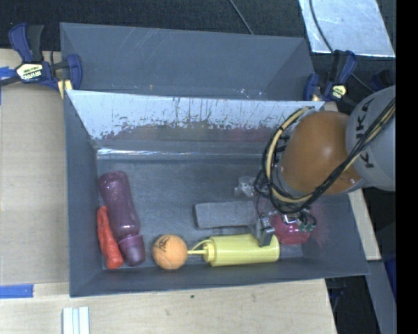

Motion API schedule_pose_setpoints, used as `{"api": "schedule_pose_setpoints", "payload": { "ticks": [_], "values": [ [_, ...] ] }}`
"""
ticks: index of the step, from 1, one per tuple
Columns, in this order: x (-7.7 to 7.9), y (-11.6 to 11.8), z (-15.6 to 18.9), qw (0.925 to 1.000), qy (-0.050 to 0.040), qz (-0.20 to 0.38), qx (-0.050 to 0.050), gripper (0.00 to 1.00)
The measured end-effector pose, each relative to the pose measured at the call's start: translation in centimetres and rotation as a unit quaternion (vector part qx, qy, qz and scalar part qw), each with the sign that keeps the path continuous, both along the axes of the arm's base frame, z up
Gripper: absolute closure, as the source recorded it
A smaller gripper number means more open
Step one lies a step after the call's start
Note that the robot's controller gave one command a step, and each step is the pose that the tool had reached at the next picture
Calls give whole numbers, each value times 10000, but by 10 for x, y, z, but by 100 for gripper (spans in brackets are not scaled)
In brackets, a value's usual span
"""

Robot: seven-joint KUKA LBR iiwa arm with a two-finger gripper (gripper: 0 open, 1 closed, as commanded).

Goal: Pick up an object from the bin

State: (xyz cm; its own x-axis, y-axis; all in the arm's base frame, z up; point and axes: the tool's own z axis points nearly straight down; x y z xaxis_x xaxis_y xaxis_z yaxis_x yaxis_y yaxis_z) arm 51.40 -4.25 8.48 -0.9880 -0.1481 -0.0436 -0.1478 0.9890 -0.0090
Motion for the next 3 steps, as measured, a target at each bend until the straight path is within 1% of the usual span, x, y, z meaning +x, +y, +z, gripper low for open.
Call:
{"api": "schedule_pose_setpoints", "payload": {
  "ticks": [1, 2, 3],
  "values": [
    [17, 29, -9, 9998, 45, -217, 2, 100],
    [17, 29, -9, 9998, 45, -217, 2, 100],
    [25, 28, -9, 9796, -16, 2005, -94, 100]
  ]
}}
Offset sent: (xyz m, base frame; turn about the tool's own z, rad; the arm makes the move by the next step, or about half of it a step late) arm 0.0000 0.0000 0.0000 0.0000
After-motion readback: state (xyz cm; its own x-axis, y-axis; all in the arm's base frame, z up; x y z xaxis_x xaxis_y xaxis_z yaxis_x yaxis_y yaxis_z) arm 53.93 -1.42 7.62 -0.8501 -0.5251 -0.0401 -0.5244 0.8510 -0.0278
